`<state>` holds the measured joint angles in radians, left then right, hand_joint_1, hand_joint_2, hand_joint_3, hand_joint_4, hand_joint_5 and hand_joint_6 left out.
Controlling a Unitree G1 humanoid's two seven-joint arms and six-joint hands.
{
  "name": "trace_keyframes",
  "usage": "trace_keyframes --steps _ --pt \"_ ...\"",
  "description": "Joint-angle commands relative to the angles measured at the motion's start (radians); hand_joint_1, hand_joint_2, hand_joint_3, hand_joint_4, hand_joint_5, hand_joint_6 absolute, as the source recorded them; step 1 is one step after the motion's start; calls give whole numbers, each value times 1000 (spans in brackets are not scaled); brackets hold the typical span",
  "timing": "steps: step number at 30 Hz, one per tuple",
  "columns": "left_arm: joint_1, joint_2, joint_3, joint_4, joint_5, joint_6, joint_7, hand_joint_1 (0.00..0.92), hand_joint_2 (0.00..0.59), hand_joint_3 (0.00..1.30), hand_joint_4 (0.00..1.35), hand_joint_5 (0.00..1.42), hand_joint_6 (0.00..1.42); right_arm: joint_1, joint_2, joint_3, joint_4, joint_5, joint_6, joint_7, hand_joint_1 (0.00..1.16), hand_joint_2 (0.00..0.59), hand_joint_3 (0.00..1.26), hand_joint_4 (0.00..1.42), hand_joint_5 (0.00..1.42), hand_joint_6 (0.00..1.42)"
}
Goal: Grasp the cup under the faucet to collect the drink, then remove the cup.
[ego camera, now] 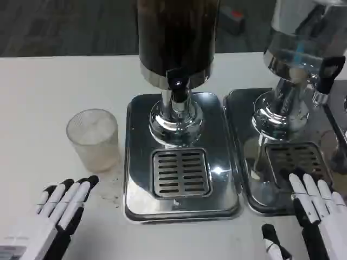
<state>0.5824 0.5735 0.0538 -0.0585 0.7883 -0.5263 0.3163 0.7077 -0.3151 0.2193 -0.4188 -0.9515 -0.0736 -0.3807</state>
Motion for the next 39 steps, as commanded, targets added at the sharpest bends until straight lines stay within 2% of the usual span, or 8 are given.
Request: trace_keyframes --steps 1,16,26,34,39 --pt "3 -3 -6 3 -3 -7 15 0 21 0 0 0 0 4 -2 -1 7 8 -16 5 334 448 43 0 0 32" --pt "9 -1 -3 7 -16 -10 7 0 20 0 0 0 0 8 0 -9 2 21 -12 14 333 449 51 0 0 33" --pt "-16 -9 15 32 -68 -71 40 0 16 0 0 0 0 0 10 -6 6 24 -10 14 338 455 54 0 0 46" --pt "-52 5 36 48 -125 -92 15 0 15 0 0 0 1 -19 30 7 12 19 -5 20 337 449 61 0 0 55" --pt "-89 11 53 91 -164 -139 25 9 21 0 0 0 15 -36 56 24 14 3 7 20 335 446 68 0 0 60"
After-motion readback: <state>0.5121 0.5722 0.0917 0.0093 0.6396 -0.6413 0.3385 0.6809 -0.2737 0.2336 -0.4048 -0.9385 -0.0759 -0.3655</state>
